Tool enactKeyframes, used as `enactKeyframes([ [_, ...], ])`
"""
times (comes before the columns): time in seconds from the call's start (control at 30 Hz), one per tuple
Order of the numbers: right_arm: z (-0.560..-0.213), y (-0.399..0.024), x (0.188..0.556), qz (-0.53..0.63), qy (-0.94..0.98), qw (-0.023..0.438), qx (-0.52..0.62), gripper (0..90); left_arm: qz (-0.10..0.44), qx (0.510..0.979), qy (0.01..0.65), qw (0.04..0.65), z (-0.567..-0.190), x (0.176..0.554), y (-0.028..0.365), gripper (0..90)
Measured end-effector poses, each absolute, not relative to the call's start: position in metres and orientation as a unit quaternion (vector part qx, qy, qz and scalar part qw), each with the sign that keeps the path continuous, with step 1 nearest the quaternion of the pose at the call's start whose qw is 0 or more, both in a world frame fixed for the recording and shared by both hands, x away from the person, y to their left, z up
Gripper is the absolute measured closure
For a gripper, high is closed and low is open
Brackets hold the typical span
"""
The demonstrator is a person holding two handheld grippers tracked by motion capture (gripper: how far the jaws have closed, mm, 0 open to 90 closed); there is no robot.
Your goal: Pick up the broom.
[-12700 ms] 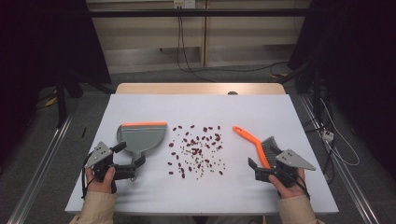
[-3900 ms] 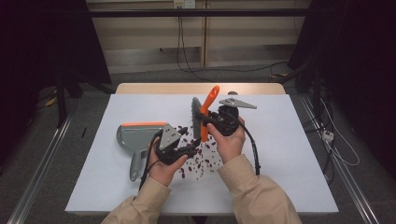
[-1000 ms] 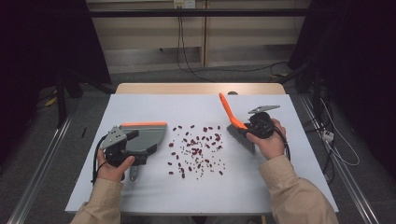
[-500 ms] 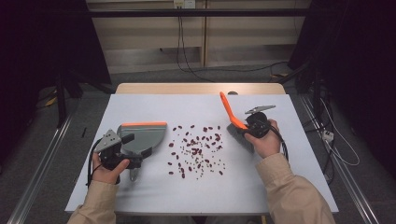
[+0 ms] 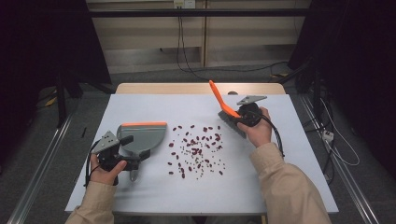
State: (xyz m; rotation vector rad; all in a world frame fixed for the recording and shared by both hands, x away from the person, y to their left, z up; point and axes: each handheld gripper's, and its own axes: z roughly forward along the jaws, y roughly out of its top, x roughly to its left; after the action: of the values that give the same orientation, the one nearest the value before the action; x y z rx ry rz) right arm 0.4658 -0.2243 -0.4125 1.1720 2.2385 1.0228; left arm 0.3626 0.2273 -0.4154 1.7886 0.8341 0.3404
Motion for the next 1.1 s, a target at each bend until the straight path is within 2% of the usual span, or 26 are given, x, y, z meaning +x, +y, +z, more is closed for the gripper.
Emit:
enactKeyframes([
  [0.4,-0.431,-0.187,0.508,0.355,0.845,0.217,0.336,71.5,0.141,0.748,0.360,0.540,-0.417,0.366,0.230,5.9],
  [0.77,-0.427,-0.181,0.481,0.339,0.887,0.192,0.248,71.4,0.148,0.748,0.365,0.534,-0.418,0.366,0.232,6.0],
  [1.1,-0.424,-0.181,0.457,0.344,0.900,0.164,0.213,71.4,0.152,0.746,0.367,0.534,-0.417,0.366,0.234,6.1],
])
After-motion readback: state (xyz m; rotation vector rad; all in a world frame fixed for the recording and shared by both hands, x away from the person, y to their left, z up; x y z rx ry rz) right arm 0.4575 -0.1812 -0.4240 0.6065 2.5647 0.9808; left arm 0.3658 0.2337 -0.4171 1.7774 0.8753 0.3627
